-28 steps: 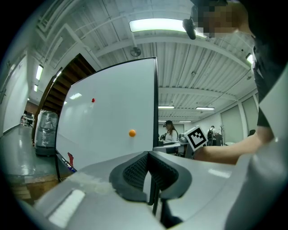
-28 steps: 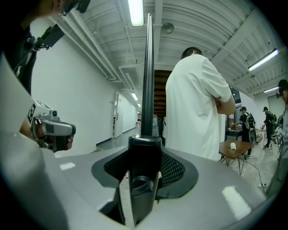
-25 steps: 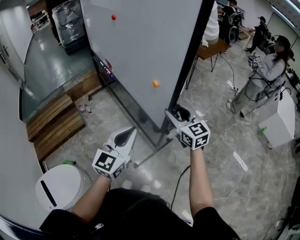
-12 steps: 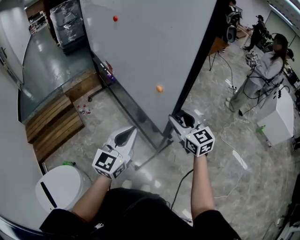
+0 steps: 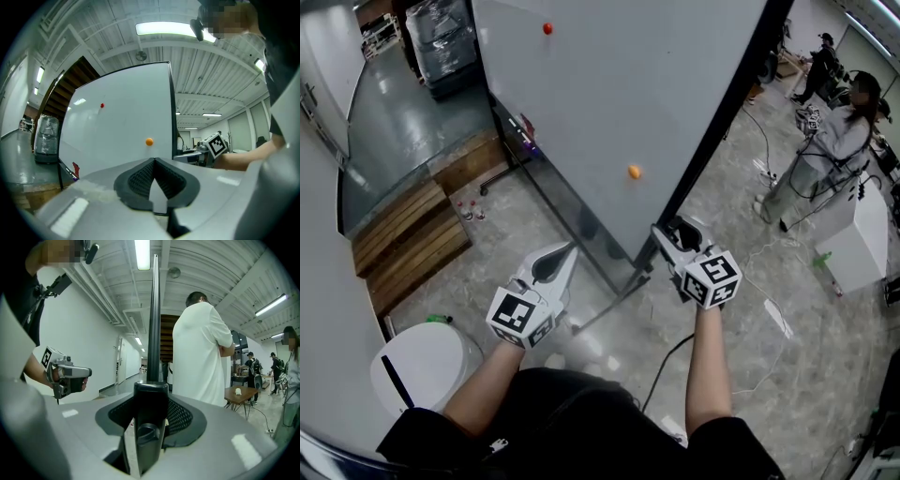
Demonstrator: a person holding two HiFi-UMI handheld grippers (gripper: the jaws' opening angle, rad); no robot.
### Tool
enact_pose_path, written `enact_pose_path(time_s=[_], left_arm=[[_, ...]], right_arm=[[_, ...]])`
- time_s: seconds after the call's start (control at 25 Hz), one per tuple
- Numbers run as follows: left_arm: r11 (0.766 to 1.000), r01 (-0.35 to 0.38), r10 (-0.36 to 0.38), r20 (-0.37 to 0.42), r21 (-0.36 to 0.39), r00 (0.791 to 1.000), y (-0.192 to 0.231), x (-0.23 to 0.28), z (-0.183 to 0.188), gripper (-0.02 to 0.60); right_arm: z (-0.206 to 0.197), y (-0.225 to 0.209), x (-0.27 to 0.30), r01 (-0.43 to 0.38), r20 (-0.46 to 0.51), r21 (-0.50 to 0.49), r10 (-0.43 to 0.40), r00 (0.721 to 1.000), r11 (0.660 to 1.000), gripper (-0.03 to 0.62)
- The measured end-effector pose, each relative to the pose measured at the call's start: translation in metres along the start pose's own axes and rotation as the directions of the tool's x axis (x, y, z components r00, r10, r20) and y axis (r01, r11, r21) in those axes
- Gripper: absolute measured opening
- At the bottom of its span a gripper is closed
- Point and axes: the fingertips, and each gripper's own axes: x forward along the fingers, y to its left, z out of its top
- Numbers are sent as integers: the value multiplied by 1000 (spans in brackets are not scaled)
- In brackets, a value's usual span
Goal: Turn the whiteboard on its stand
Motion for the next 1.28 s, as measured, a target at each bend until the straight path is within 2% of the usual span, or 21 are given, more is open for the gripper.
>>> enact_pose_path(time_s=[0.56, 0.8, 1.08, 1.28], left_arm=[[999, 49, -49, 24, -14, 999, 0, -19, 8, 3], [996, 87, -87, 35, -13, 996, -10, -21, 8, 3], [990, 136, -135, 33, -22, 990, -19, -19, 12, 3], [986, 167, -166, 42, -20, 985, -26, -18, 13, 3]], right_arm=[[0, 1, 0, 97, 0, -19, -97, 995, 995, 207], [4, 0, -22, 143, 5, -42, -143, 990, 989, 212], [32, 12, -53, 185, 49, -40, -183, 982, 982, 212], [57, 37, -71, 198, 112, -56, -191, 975, 979, 202]])
